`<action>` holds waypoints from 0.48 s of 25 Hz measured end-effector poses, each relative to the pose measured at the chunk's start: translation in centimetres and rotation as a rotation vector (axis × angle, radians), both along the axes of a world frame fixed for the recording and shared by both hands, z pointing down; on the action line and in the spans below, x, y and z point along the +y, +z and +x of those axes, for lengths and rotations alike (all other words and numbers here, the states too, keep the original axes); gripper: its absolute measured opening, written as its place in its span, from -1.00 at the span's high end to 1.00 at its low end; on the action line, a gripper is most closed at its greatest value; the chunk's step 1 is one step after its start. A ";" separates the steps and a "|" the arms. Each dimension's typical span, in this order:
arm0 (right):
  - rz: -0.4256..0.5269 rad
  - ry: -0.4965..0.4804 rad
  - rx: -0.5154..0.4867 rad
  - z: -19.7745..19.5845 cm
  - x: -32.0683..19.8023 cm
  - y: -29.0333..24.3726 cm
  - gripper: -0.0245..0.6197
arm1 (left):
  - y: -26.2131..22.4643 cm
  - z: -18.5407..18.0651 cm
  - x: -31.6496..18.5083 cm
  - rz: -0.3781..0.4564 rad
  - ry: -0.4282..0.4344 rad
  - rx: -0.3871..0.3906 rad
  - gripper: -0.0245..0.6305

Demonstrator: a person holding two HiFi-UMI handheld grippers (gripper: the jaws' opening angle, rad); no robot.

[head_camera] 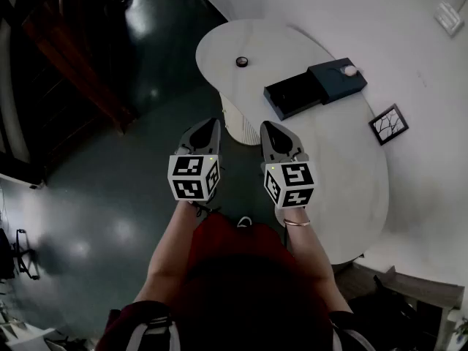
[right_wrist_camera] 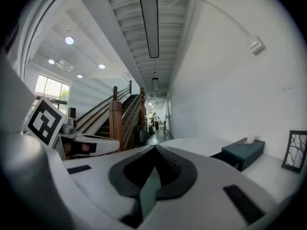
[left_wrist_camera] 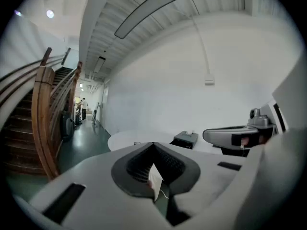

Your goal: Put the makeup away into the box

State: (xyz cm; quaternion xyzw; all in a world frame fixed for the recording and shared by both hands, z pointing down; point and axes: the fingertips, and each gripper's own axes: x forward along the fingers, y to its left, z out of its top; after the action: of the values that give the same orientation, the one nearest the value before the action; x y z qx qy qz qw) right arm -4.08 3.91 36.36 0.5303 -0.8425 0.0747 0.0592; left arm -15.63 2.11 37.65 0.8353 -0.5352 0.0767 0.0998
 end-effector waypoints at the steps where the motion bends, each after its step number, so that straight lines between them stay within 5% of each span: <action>1: 0.003 -0.002 0.001 0.0 0.1 -0.1 0.88 | -0.1 0.0 0.0 0.003 -0.002 -0.001 0.86; 12: -0.008 0.008 -0.024 0.8 -0.2 0.1 0.88 | -0.6 0.3 -0.8 0.028 -0.010 -0.005 0.86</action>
State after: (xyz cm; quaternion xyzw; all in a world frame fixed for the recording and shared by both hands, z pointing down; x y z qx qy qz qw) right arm -3.27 3.69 36.46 0.5325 -0.8406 0.0847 0.0511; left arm -15.37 1.31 37.06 0.8336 -0.5408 0.0708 0.0871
